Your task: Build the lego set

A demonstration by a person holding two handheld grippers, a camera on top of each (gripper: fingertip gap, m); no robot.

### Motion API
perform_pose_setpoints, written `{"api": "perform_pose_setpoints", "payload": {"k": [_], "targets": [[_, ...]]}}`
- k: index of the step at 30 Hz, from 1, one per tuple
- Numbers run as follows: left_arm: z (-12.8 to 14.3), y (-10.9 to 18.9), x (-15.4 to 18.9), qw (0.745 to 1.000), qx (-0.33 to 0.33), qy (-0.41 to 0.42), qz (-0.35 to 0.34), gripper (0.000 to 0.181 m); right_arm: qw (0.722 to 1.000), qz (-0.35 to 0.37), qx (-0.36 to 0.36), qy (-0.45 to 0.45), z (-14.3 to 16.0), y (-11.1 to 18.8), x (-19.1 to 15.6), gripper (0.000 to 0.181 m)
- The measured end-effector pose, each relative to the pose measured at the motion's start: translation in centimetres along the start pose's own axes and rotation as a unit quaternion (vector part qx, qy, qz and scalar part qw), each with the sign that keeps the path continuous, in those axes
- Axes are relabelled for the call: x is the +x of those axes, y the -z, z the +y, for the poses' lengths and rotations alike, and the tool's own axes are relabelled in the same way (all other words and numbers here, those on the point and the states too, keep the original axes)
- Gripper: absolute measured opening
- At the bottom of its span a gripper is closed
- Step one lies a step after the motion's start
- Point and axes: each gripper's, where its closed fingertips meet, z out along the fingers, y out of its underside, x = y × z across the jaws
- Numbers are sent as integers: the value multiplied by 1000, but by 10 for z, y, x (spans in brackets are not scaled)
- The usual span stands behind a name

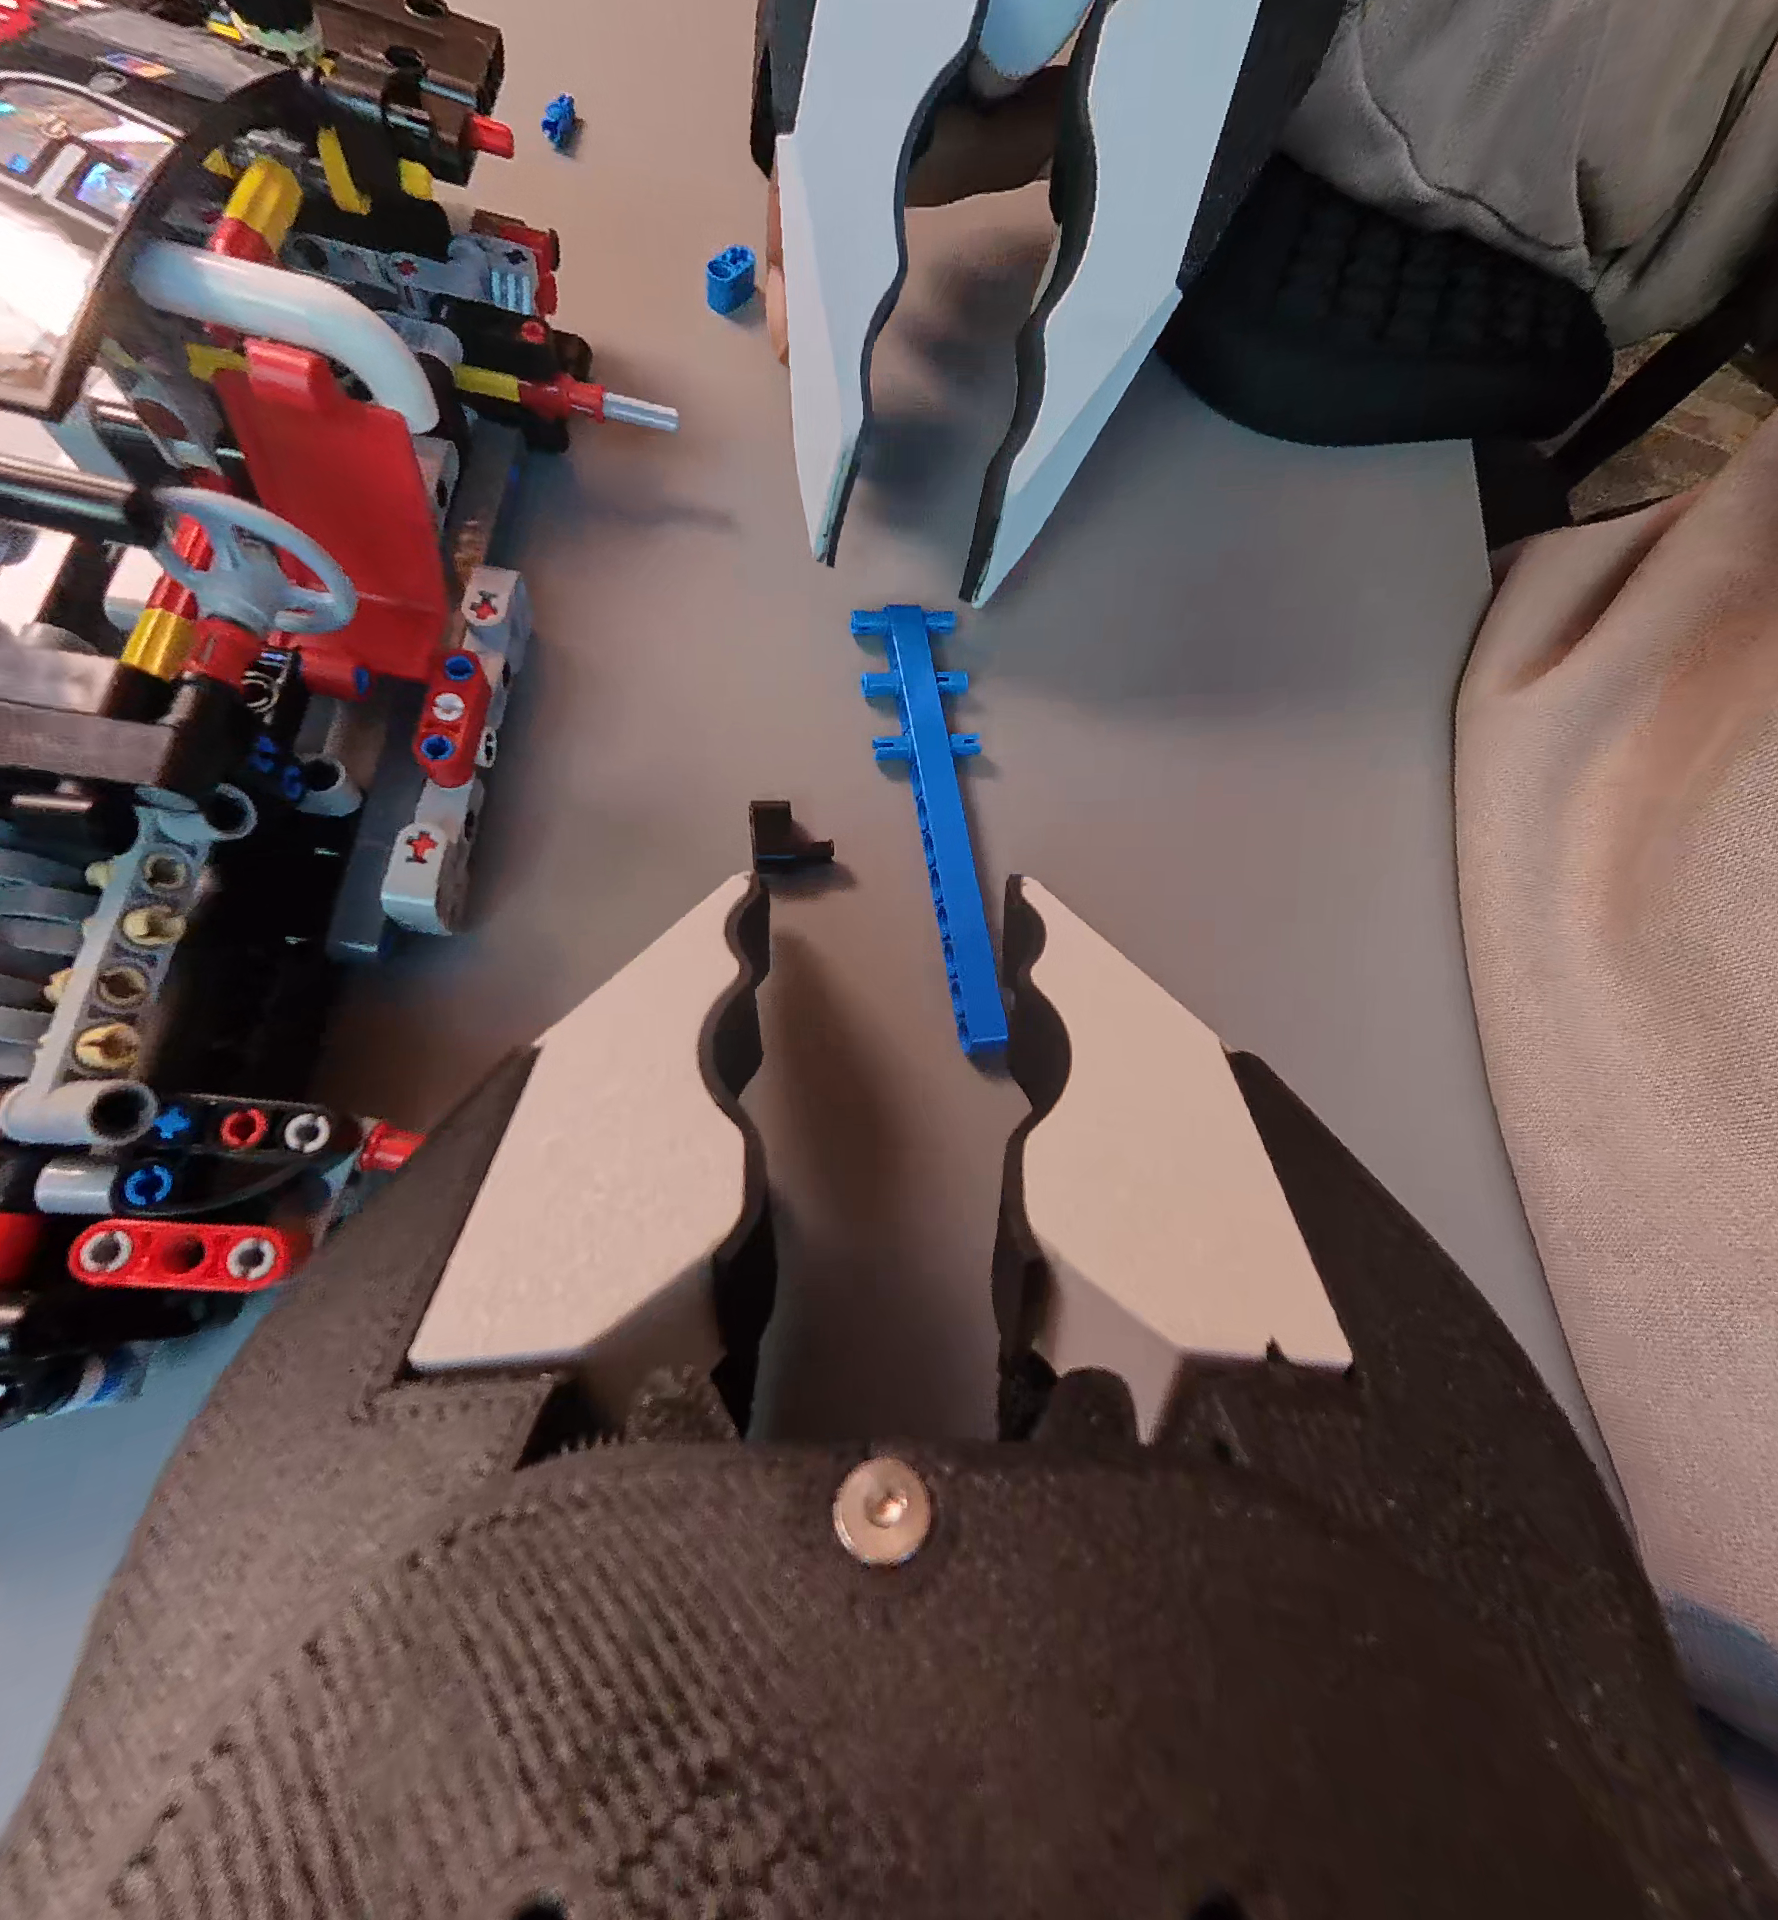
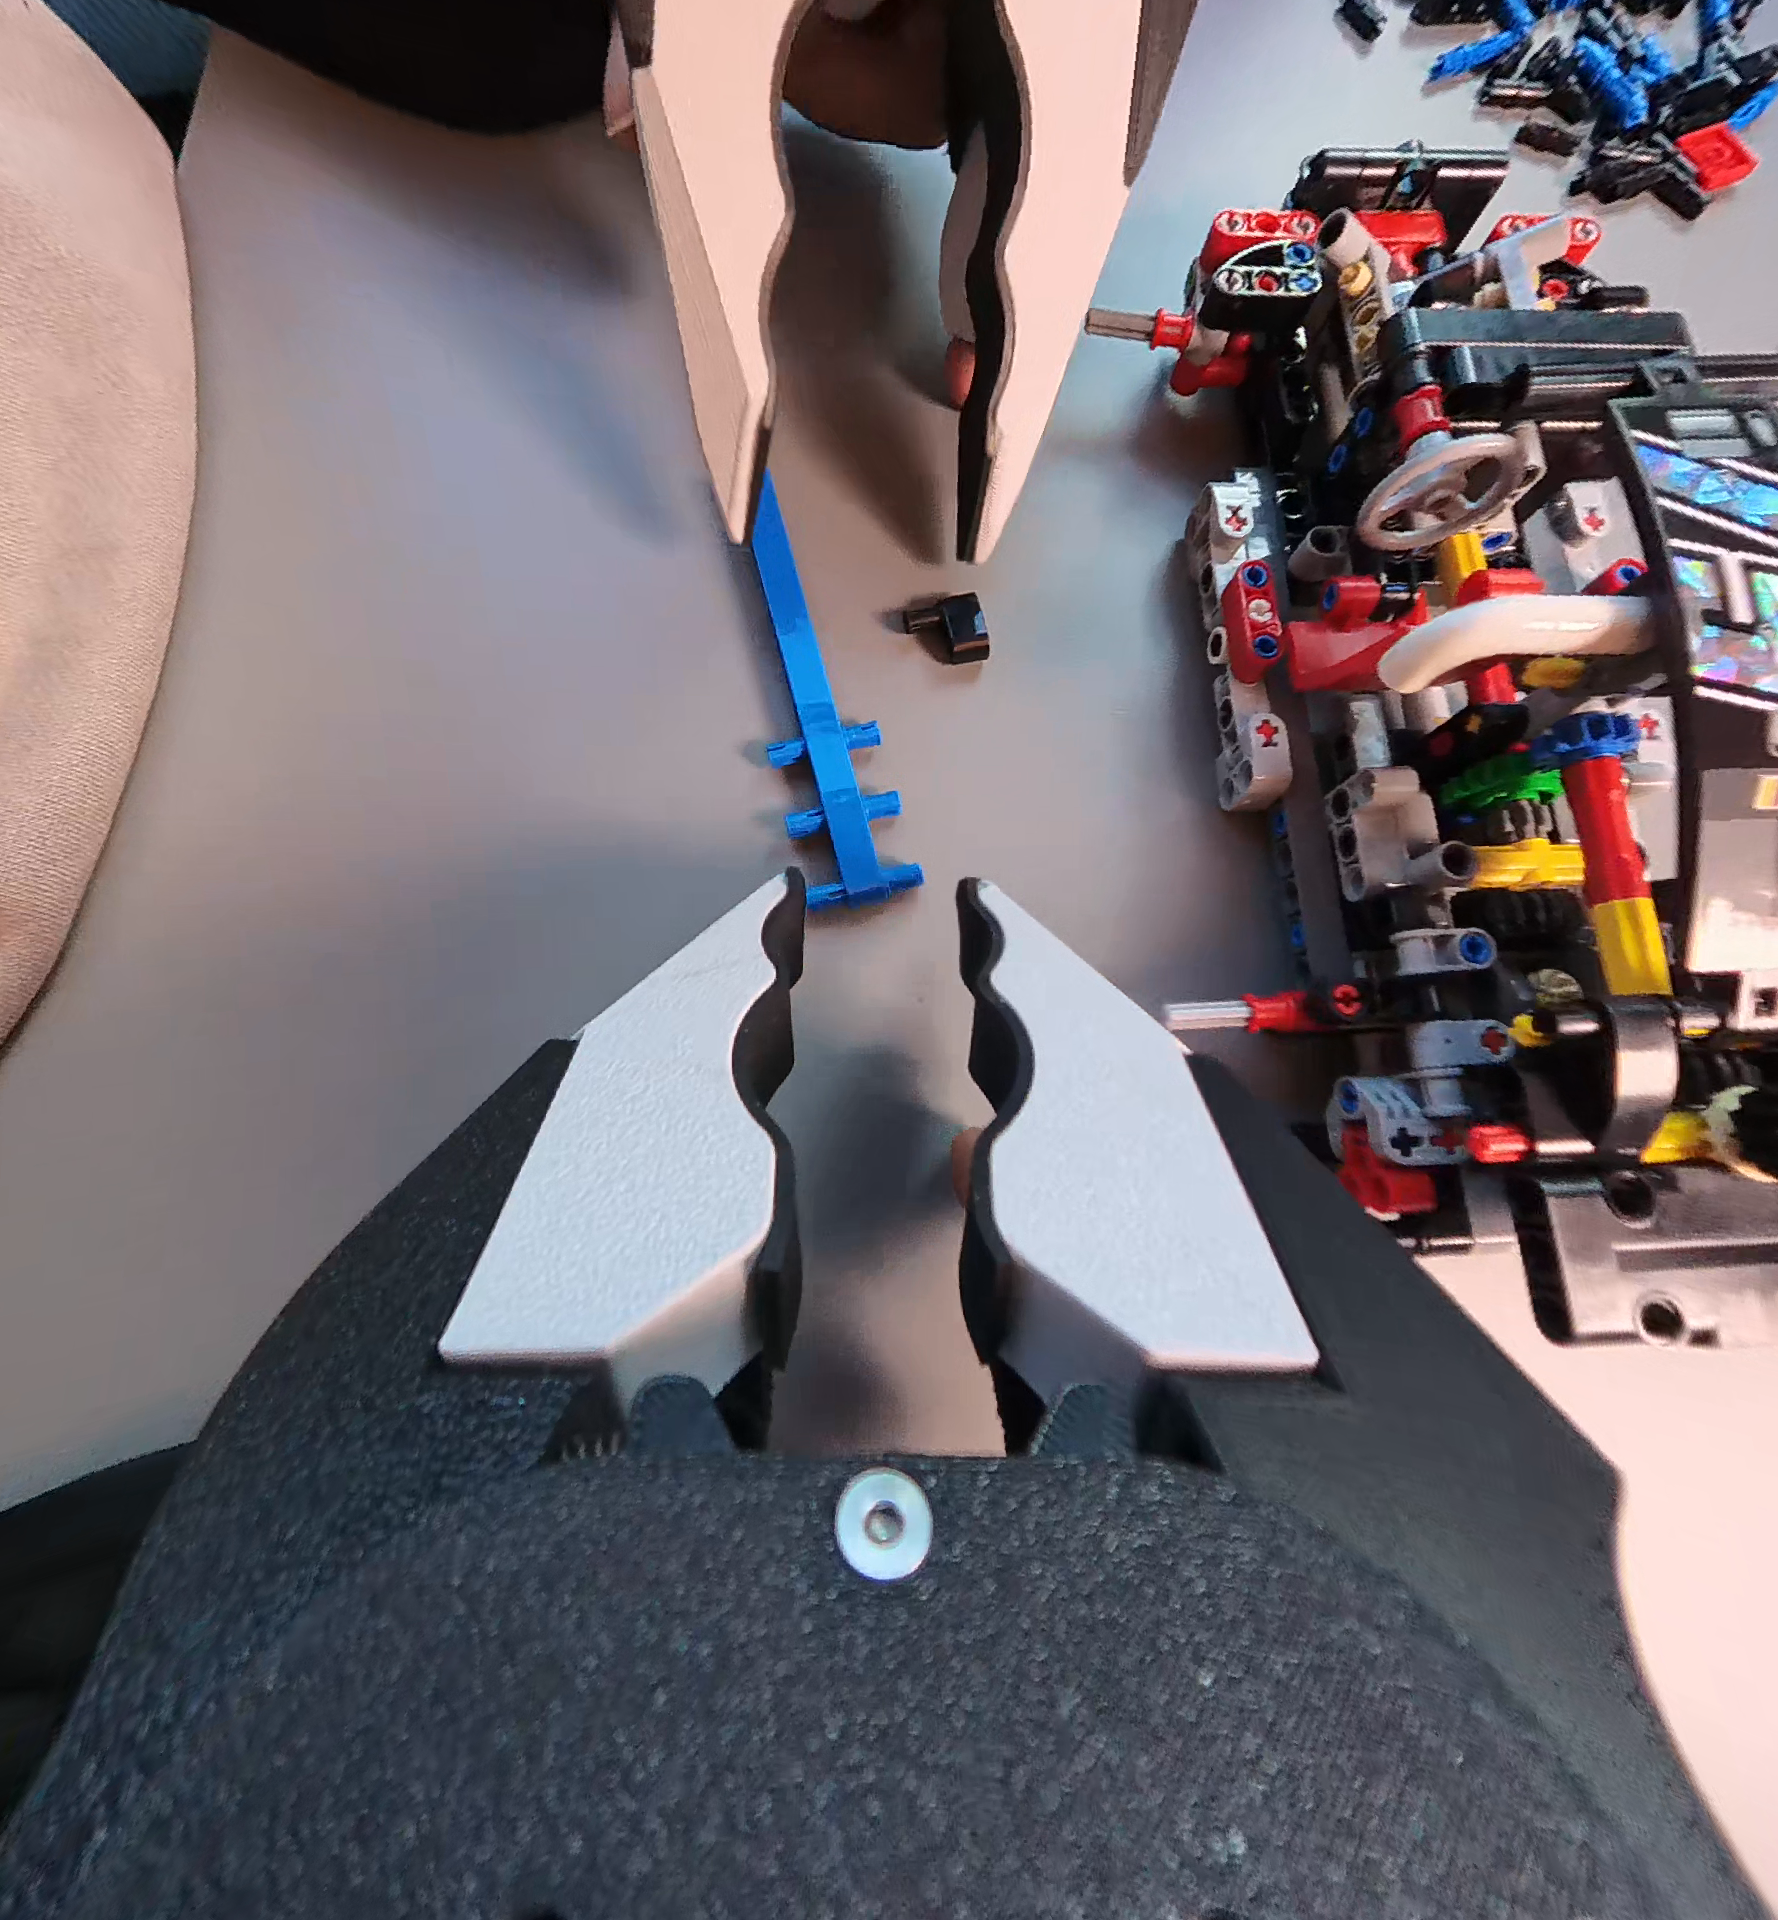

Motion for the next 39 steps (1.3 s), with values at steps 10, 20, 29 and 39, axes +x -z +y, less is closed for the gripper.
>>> {"api": "perform_pose_setpoints", "payload": {"k": [10, 20, 29, 39], "targets": [[-2, -14, 4, 998, -32, -48, -16, 52, 998, 25, -45, 43, 1, -11, 0, 20], [-5, -2, 17, 999, -5, -31, 29, 35, 998, 23, -53, 27, 1, -11, -1, 15], [-4, -15, 8, 999, -12, -43, -9, 61, 997, 50, -53, -29, 2, -10, 12, 15], [1, -14, 6, 996, -14, -75, -55, 43, 994, 101, -41, 4, -4, -15, 10, 15]]}}
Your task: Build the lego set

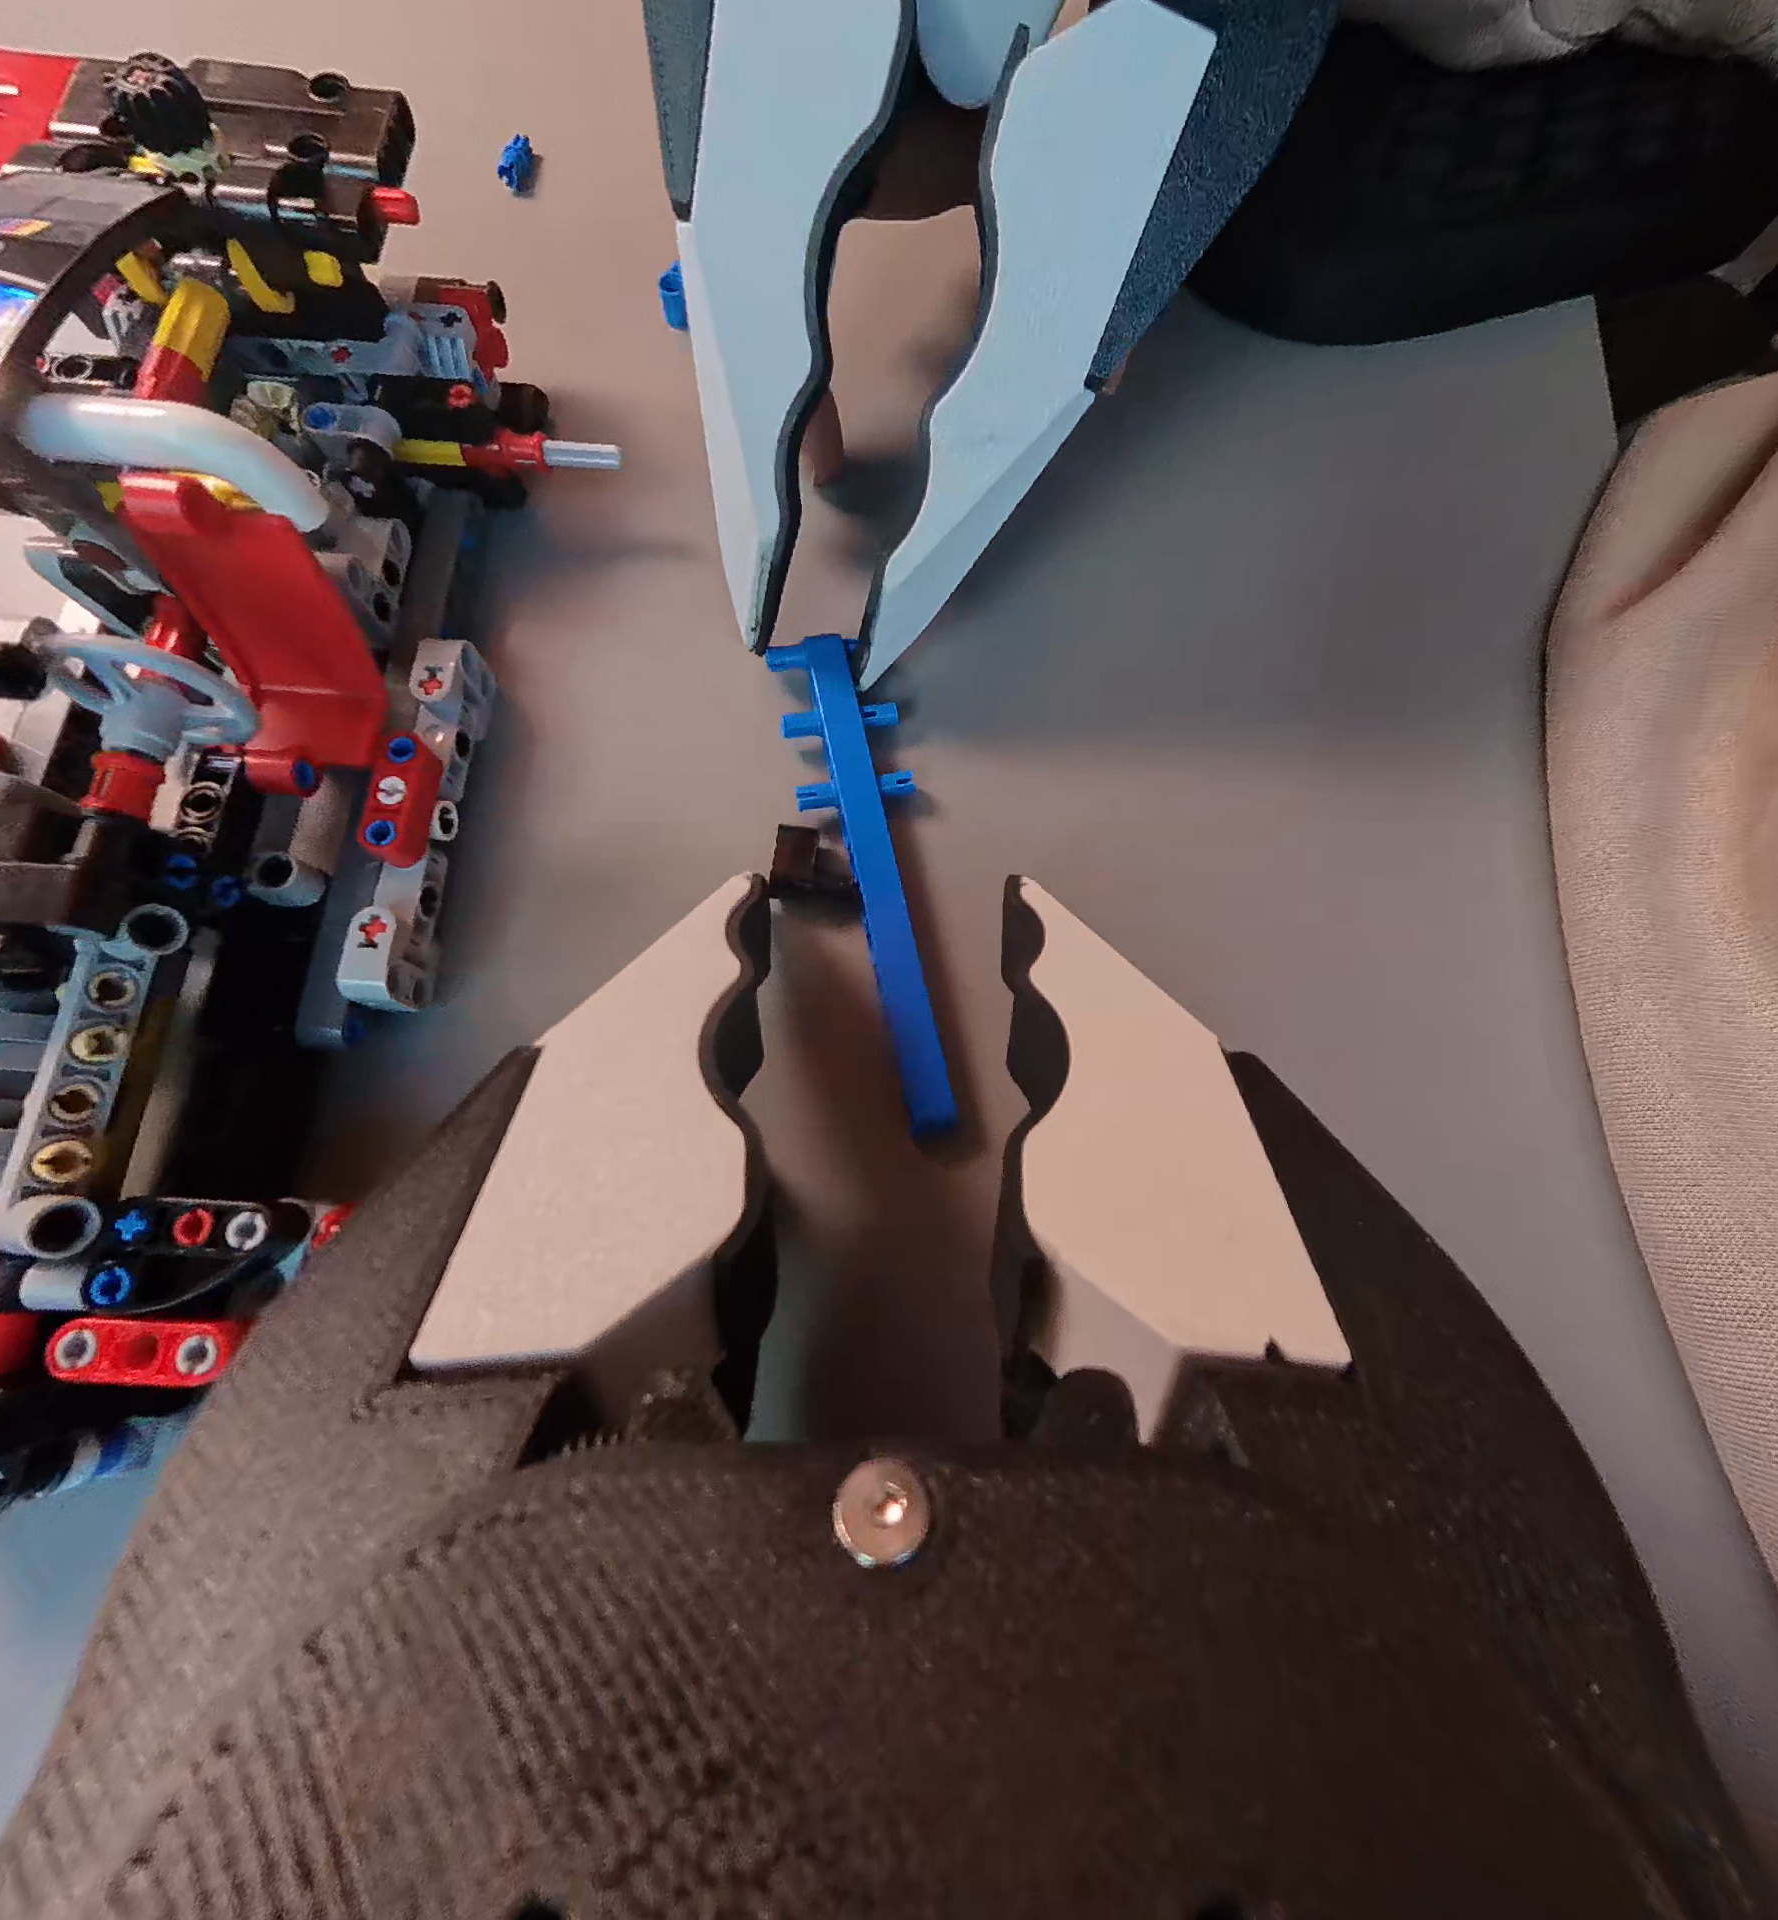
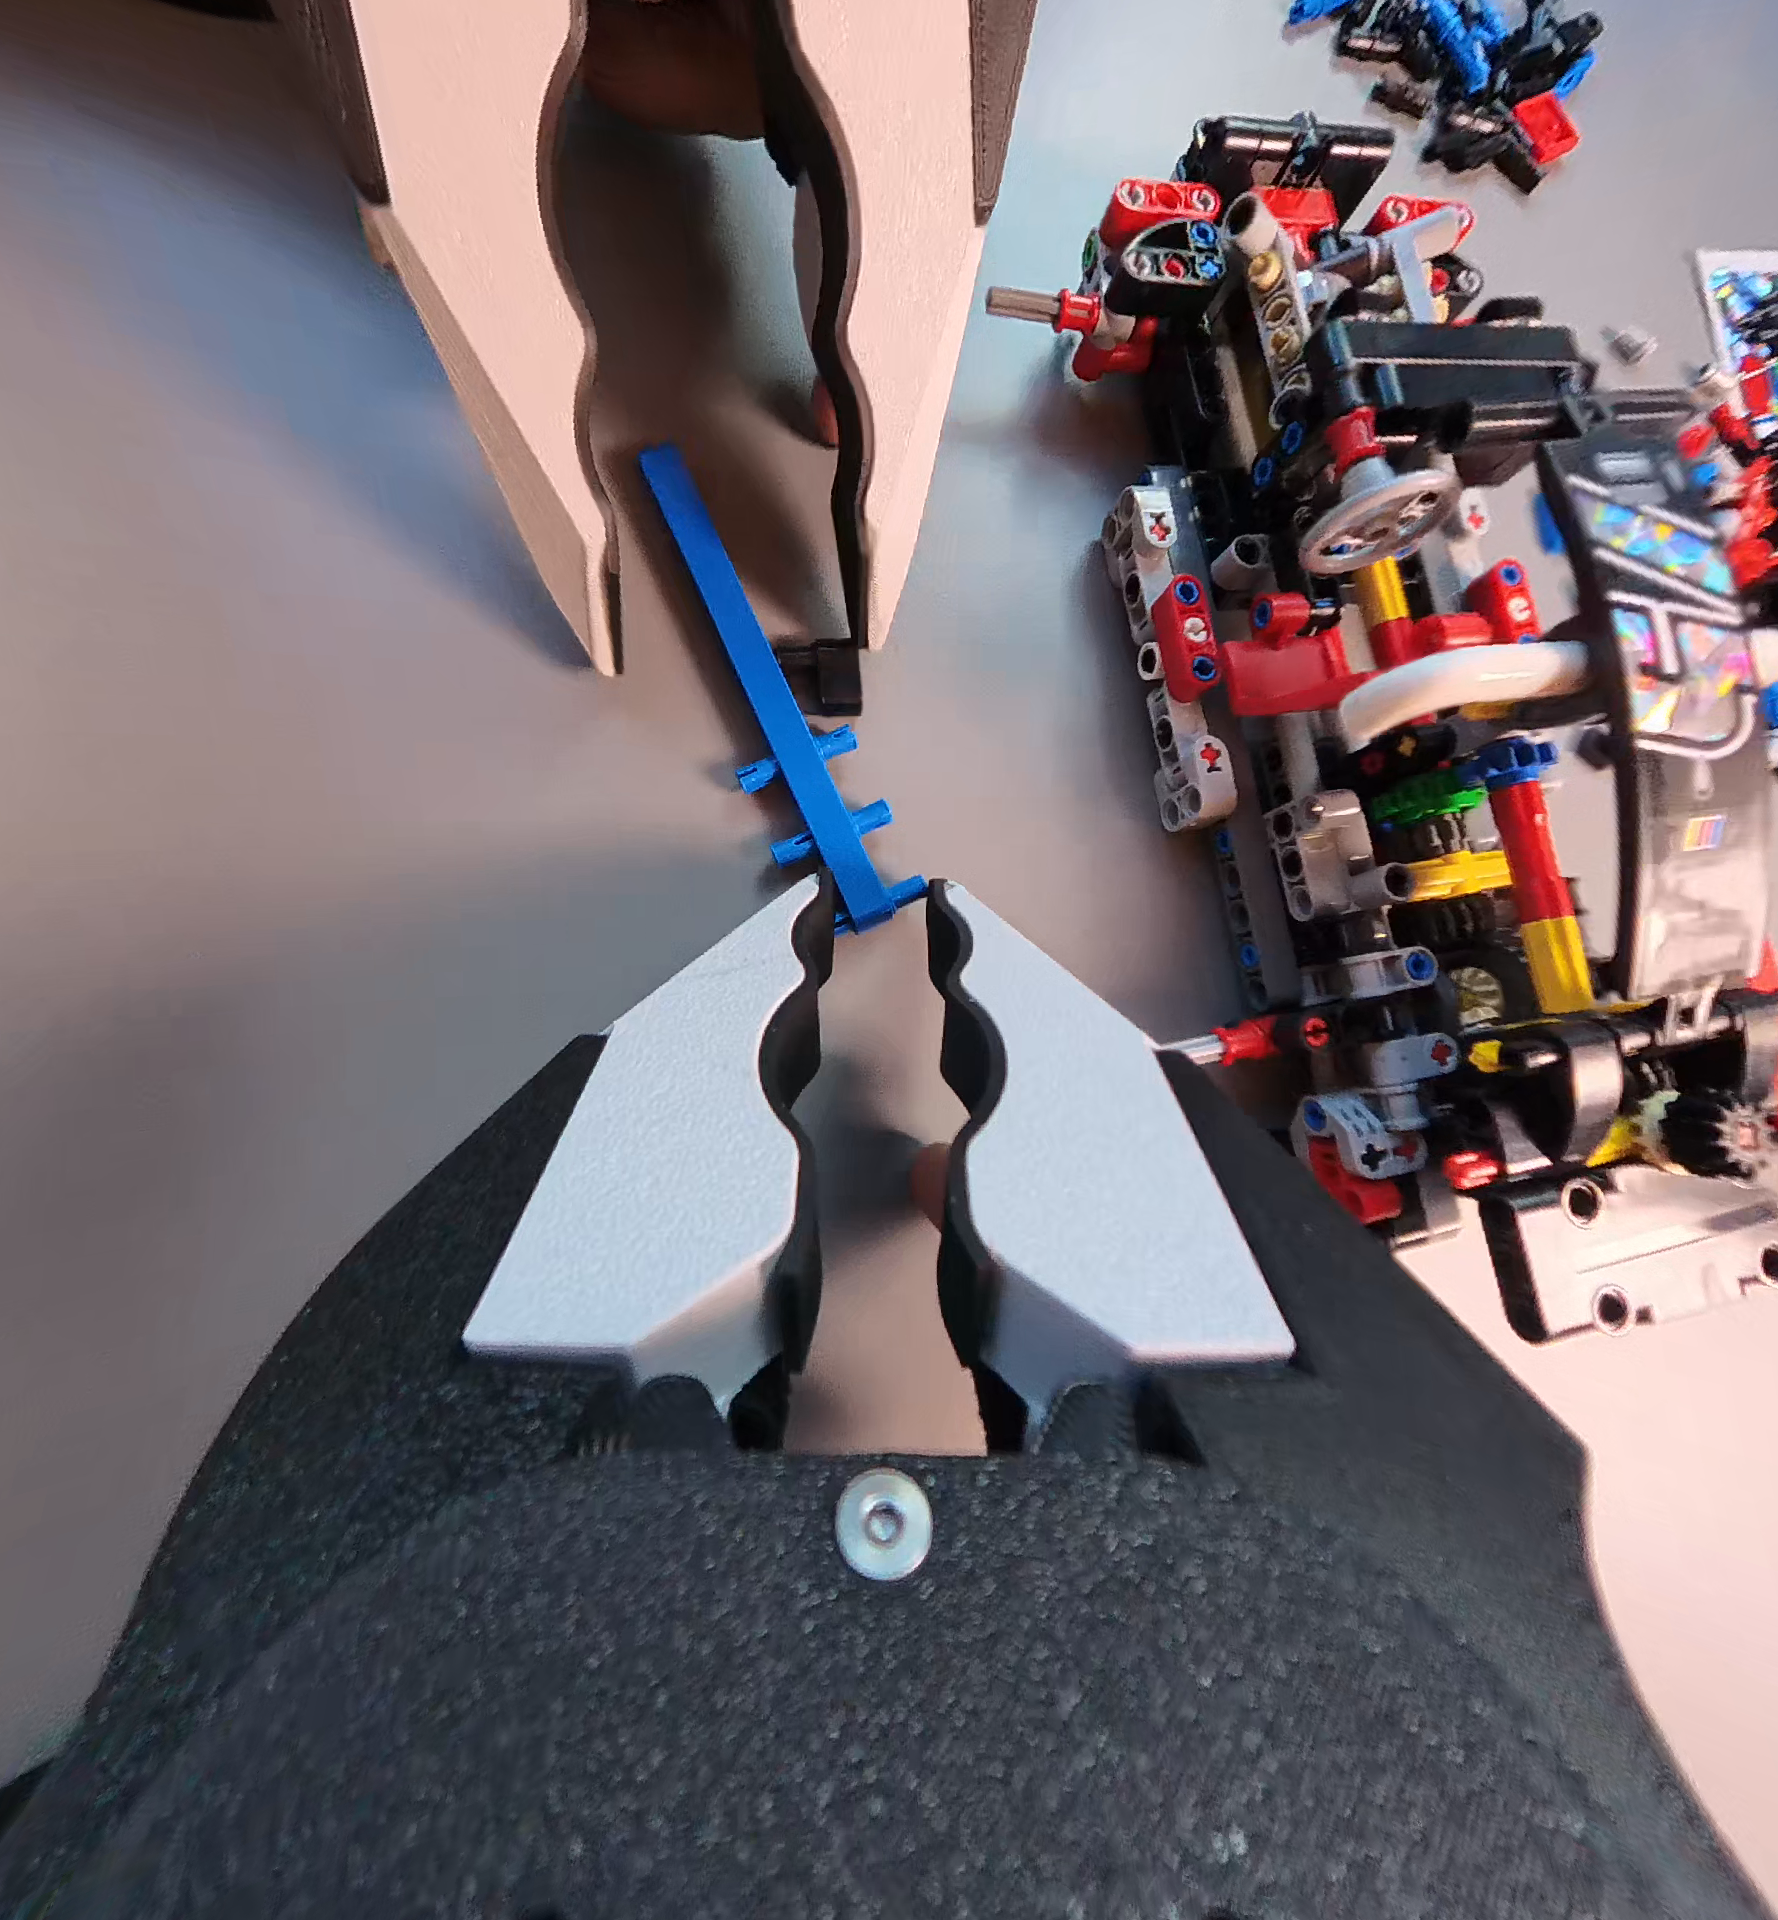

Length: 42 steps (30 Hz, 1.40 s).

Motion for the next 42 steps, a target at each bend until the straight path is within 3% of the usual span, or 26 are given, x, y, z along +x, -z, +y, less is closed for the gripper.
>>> {"api": "perform_pose_setpoints", "payload": {"k": [6, 11, 14, 21, 27, 37, 42], "targets": [[-1, 9, 9, 999, 25, 18, 35, 39, 997, 58, 27, 49, -2, 2, -6, 15], [-5, 14, 5, 997, 45, 36, 44, 39, 996, 59, 41, 59, -1, 5, -9, 15], [-1, 13, -2, 997, 35, 53, 34, 43, 996, 49, 38, 60, -1, 5, -10, 15], [-1, 8, -2, 998, 22, 39, 38, 32, 999, -31, -8, 15, 3, 4, -12, 15], [-5, 4, 6, 997, 21, 31, 61, 39, 994, -95, -52, 3, 1, -2, -5, 15], [-4, 3, 5, 999, 23, 22, 30, 40, 994, -95, -54, -28, -3, -5, -5, 15], [-2, -1, -1, 1000, 11, 7, -20, 34, 993, -84, -54, -55, -3, -5, -5, 15]]}}
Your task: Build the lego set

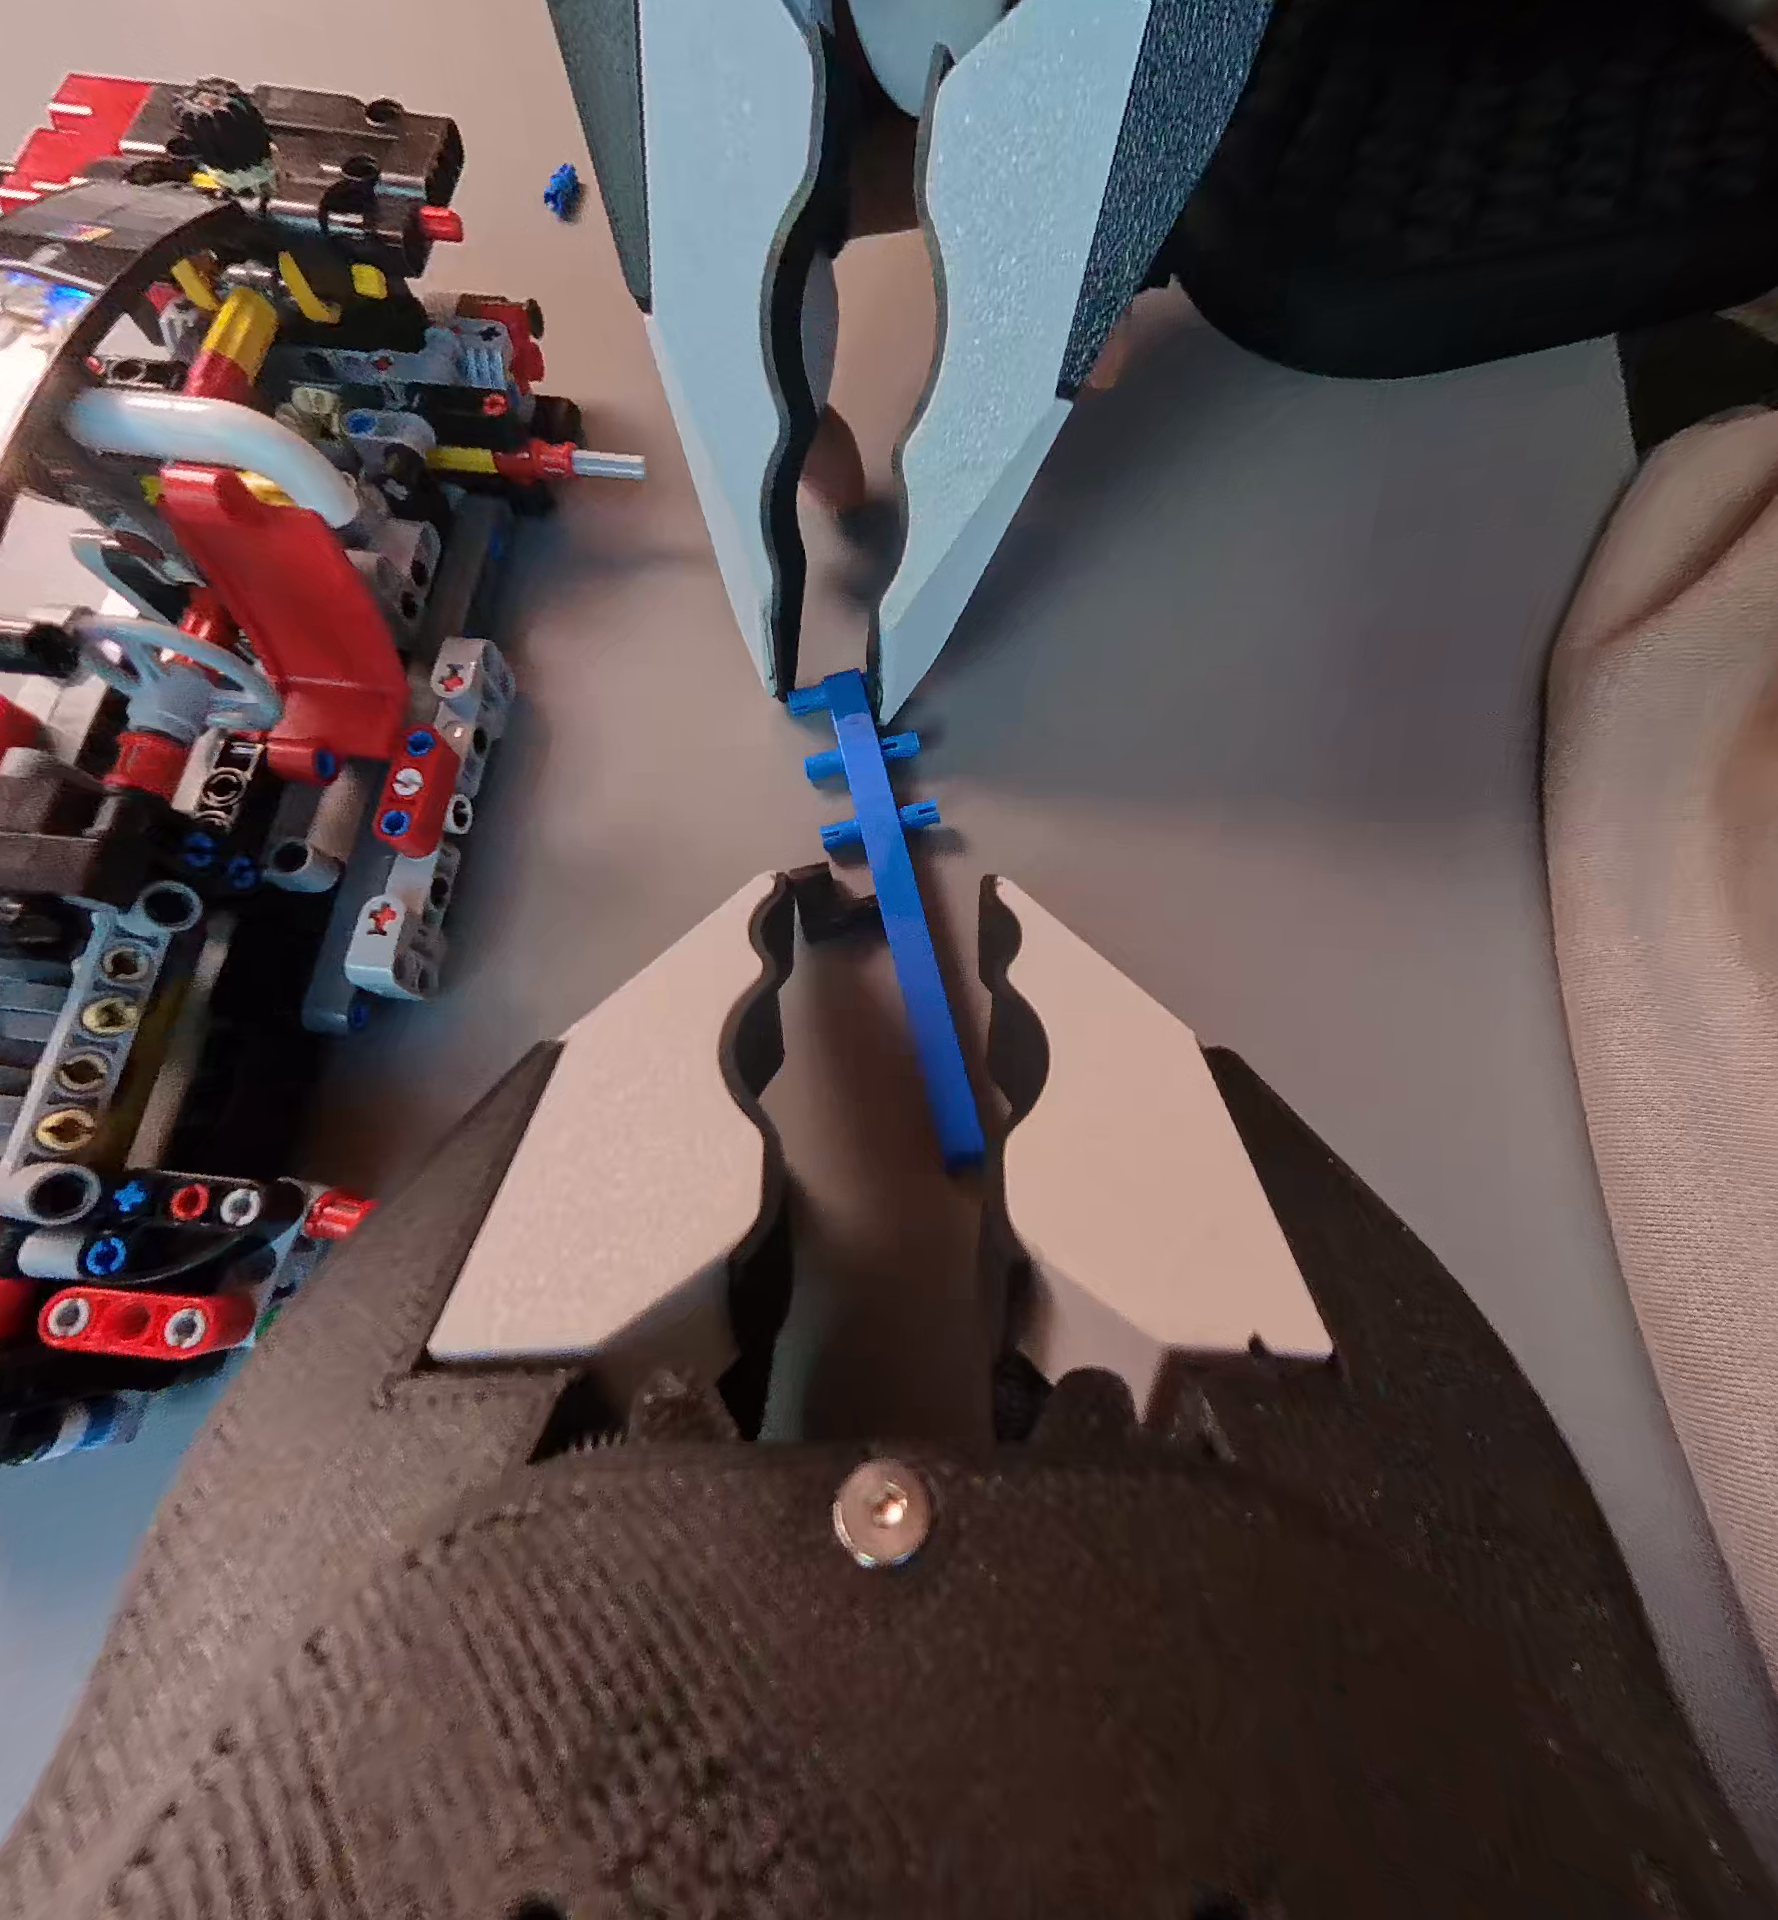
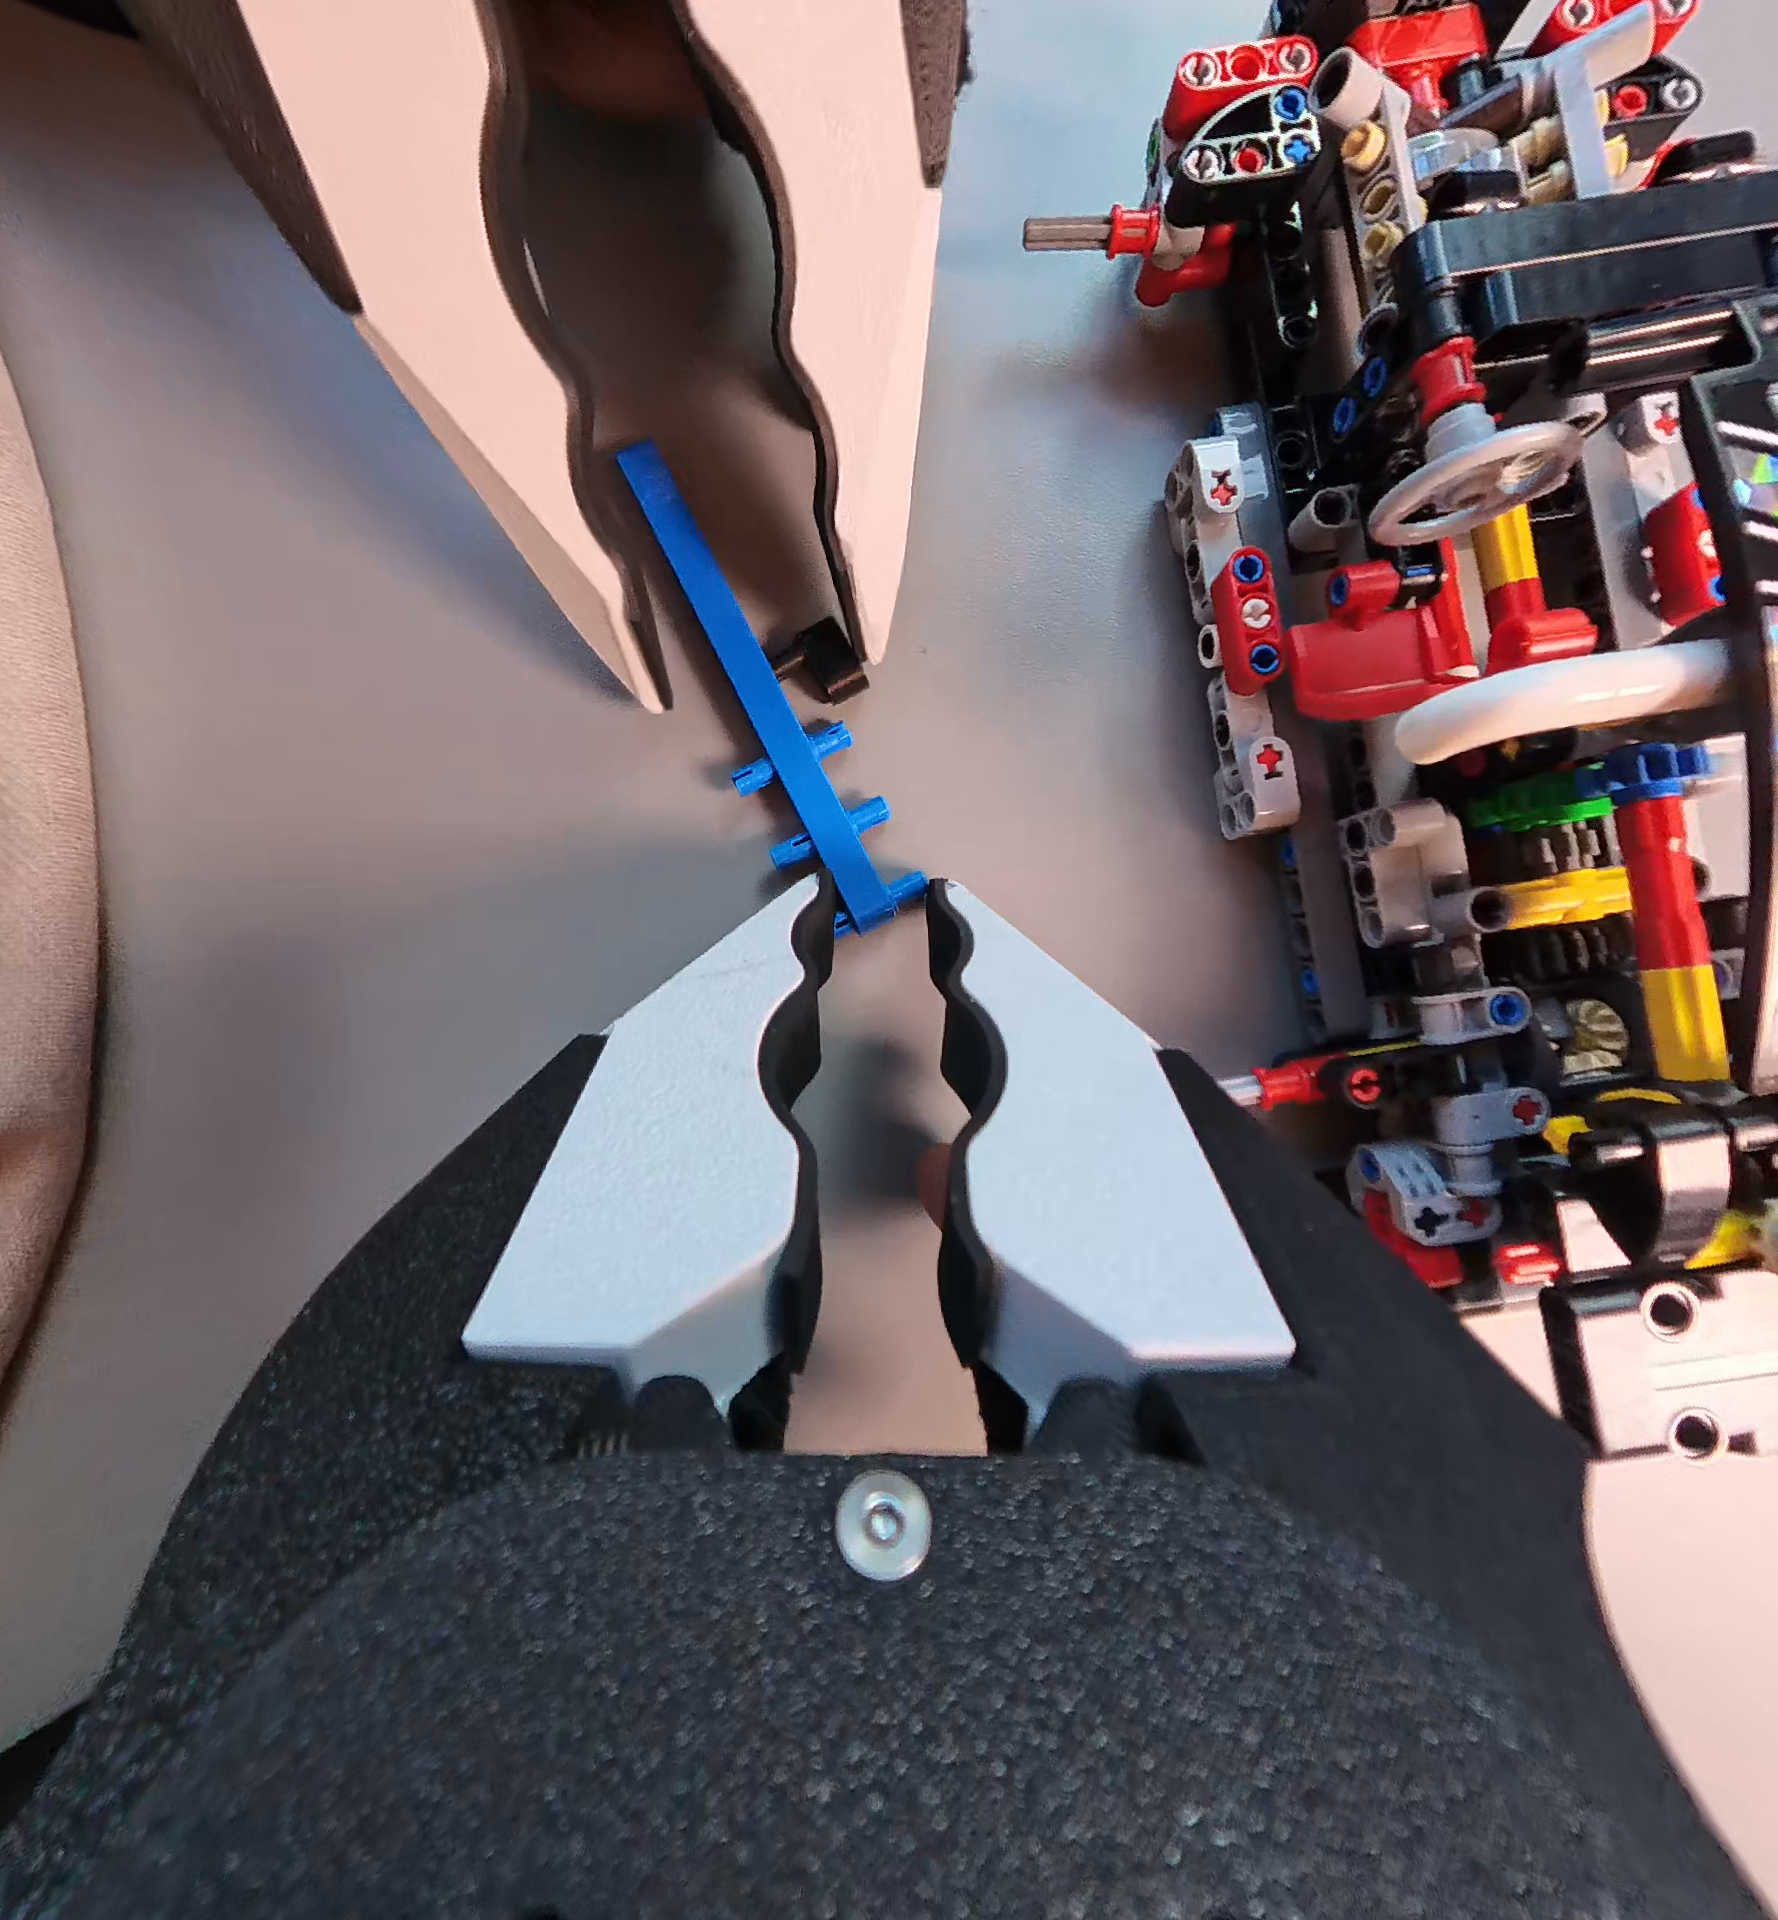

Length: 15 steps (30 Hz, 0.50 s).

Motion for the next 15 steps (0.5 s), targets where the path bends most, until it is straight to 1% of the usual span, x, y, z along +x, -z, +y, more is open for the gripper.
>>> {"api": "perform_pose_setpoints", "payload": {"k": [2, 4, 6, 9, 15], "targets": [[2, -2, -1, 1000, -11, -14, -19, 33, 1000, 7, 3, -7, -1, 0, 0, 15], [1, -3, -2, 1000, -12, -11, -23, 30, 1000, 14, 3, -7, -1, 0, 0, 15], [1, -2, -4, 999, -13, -12, -28, 23, 1000, 17, 3, -10, -1, 0, 0, 15], [1, -3, -4, 999, -16, -14, -33, 23, 999, 24, 7, -26, -1, -1, 2, 11], [0, -3, -2, 999, -21, -20, -45, 22, 999, 33, 2, -18, 1, 1, -1, 10]]}}
